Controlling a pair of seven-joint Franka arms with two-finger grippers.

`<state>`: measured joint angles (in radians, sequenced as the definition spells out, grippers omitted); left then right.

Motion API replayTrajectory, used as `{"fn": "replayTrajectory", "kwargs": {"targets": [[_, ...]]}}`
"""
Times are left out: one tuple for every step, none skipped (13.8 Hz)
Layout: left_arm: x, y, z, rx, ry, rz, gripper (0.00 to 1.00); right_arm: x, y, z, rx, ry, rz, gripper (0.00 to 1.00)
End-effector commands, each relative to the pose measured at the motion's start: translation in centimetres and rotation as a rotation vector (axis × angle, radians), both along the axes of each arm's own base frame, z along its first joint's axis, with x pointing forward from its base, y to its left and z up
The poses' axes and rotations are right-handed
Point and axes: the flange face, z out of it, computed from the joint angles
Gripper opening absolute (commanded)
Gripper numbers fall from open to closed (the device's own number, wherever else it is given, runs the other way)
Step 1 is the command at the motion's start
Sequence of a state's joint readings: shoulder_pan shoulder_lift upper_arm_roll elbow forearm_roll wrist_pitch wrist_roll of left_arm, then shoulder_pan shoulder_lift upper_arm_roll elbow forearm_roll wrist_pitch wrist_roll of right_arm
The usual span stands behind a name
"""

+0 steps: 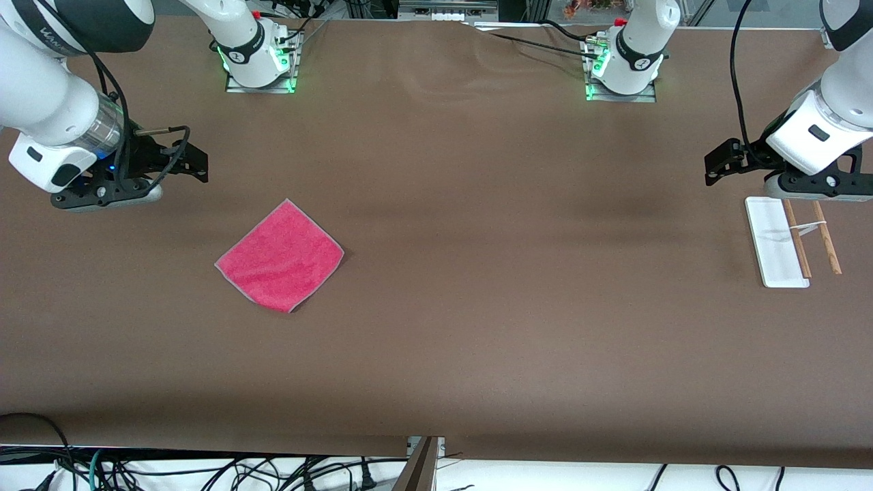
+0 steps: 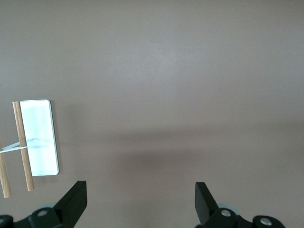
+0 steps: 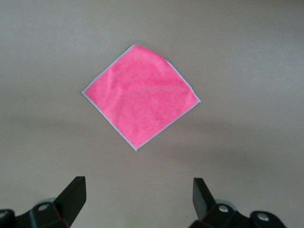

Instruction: Pass towel and hang on rack

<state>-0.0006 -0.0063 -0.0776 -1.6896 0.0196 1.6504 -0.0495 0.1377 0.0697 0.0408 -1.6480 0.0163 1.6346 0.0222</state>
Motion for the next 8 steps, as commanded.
{"fn": "replayTrajectory", "kwargs": {"targets": [[0.2,0.2,0.5,-0.001,-0.003,-0.023,1.00,-0.1,0.3,-0.3,-0.021,0.009,-0.008,0.99],[0.2,0.2,0.5,-0.001,-0.003,-0.023,1.00,-0.1,0.3,-0.3,-0.021,0.009,-0.009,0.99],[0.2,0.2,0.5,-0.001,-0.003,-0.023,1.00,-0.1,0.3,-0.4,-0.021,0.010,-0.009,0.99],[0.2,0.2,0.5,-0.001,-0.003,-0.023,1.00,-0.1,0.3,-0.6,-0.021,0.009,-0.009,0.99],[0.3,0.3,0.5,-0.001,-0.005,-0.022,1.00,0.0,0.3,-1.3,-0.021,0.009,-0.009,0.99],[0.2,0.2,0.5,-0.001,-0.003,-0.023,1.00,0.1,0.4,-2.1,-0.019,0.006,-0.010,0.99],[0.2,0.3,0.5,-0.001,-0.003,-0.022,1.00,0.2,0.5,-3.4,-0.016,0.000,-0.012,0.99],[0.2,0.2,0.5,-0.001,-0.003,-0.023,1.00,0.3,0.5,-4.7,-0.012,-0.014,-0.014,0.99]]}}
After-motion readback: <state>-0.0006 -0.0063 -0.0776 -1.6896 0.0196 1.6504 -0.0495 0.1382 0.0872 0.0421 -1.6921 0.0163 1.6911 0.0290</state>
